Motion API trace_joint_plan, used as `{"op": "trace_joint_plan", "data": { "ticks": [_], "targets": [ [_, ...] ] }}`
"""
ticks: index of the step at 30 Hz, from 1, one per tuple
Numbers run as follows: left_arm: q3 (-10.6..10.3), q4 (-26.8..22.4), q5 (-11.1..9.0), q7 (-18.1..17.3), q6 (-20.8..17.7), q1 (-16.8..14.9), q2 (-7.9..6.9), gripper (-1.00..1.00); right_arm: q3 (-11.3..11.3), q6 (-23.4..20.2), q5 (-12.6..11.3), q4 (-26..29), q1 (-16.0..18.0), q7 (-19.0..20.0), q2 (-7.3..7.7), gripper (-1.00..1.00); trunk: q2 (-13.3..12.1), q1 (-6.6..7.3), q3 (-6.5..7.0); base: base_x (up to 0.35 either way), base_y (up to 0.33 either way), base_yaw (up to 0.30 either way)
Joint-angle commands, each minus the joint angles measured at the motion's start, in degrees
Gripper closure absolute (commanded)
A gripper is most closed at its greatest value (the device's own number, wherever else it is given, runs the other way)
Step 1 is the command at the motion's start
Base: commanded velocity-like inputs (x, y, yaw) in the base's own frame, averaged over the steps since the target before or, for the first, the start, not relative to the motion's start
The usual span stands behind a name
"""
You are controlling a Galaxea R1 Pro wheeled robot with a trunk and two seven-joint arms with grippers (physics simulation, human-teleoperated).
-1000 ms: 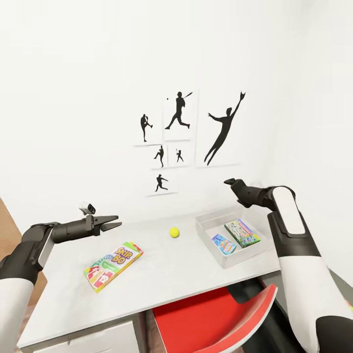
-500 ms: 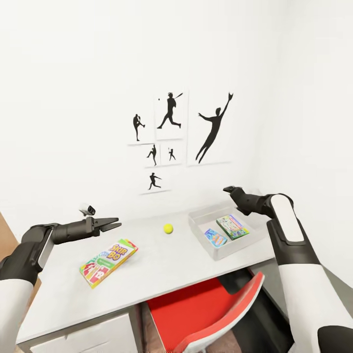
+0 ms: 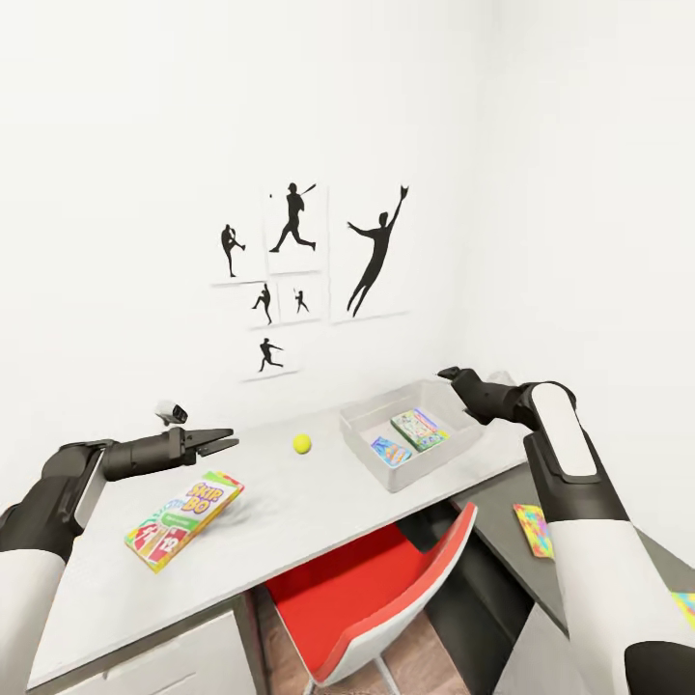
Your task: Put all the toys in the child's room - the three board games (two on the bed and one on the table), the two jigsaw puzzles on the table, and the tennis ball on the table - inside the toy box on the table in the child's room.
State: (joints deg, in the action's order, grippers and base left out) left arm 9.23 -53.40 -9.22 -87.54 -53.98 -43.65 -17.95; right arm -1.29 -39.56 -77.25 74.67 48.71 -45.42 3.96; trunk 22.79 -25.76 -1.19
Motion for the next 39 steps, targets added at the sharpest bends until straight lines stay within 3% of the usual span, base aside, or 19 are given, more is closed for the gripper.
{"op": "trace_joint_plan", "data": {
  "ticks": [1,18,27,39],
  "targets": [
    [-0.01,-0.02,-0.01,-0.19,-0.60,-0.03,-0.01,-1.00,-0.04,-0.16,-0.45,0.04,0.07,-0.47,-0.01,-1.00,0.13,-0.03,-0.13,-0.139,0.087,-0.278],
    [-0.09,-0.03,-0.01,-0.08,-0.60,-0.03,0.10,-1.00,-0.03,-0.16,-0.45,-0.71,0.07,-0.46,-0.09,-1.00,0.13,-0.03,-0.13,-0.217,0.186,-0.278],
    [-0.08,0.00,0.00,0.08,-0.59,-0.03,0.11,-1.00,0.04,-0.09,-0.38,-0.85,0.07,-0.42,0.06,-1.00,0.13,-0.03,-0.13,-0.020,0.225,-0.272],
    [-0.03,-0.02,-0.01,0.09,-0.52,-0.03,0.12,-1.00,-0.04,0.10,-0.36,-1.89,0.07,-0.46,-0.01,-1.00,0.13,-0.03,-0.13,0.007,0.013,-0.027]
  ]
}}
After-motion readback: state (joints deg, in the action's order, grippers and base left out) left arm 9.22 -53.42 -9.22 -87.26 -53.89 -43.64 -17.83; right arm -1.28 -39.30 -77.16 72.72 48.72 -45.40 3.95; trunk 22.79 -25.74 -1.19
